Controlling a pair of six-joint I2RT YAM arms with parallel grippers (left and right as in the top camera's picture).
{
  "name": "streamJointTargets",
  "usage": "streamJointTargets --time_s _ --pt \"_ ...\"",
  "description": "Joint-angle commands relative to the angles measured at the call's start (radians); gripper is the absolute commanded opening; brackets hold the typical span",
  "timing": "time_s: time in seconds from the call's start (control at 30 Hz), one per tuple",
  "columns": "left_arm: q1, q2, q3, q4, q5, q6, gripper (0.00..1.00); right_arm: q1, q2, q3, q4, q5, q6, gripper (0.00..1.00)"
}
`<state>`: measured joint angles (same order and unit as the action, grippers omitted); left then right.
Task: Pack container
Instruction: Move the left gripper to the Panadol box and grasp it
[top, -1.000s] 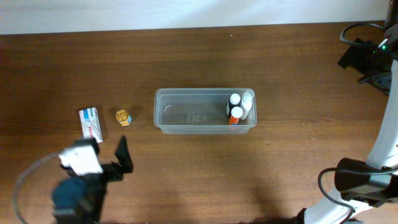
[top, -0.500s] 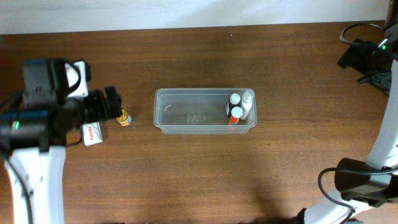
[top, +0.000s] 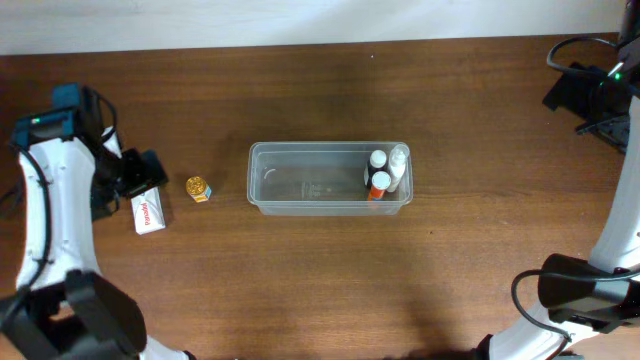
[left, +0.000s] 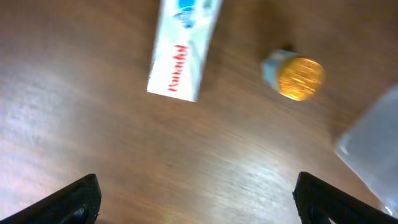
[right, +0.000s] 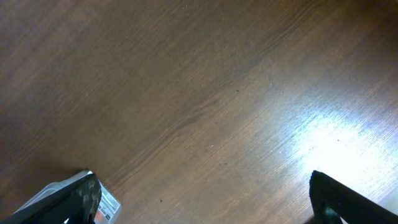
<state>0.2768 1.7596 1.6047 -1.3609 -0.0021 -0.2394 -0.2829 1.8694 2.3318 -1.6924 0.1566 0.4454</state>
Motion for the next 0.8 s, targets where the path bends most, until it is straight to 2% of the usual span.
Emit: streamJointTargets --time_s 0.0,0.1,0.77 --pt "0.032 0.055 -0.005 0.045 -0.022 -0.04 1.0 -0.006 0.003 0.001 -0.005 0.005 0.008 0.98" --pt "0.032 0.079 -0.007 0.091 -0.037 0.062 0.99 -0.006 0.003 0.001 -0.005 0.005 0.007 0.98" --pt "0.031 0.378 -0.007 0.246 -0.047 0.077 0.99 -0.006 0.003 0.001 -0.005 0.005 0.008 0.98"
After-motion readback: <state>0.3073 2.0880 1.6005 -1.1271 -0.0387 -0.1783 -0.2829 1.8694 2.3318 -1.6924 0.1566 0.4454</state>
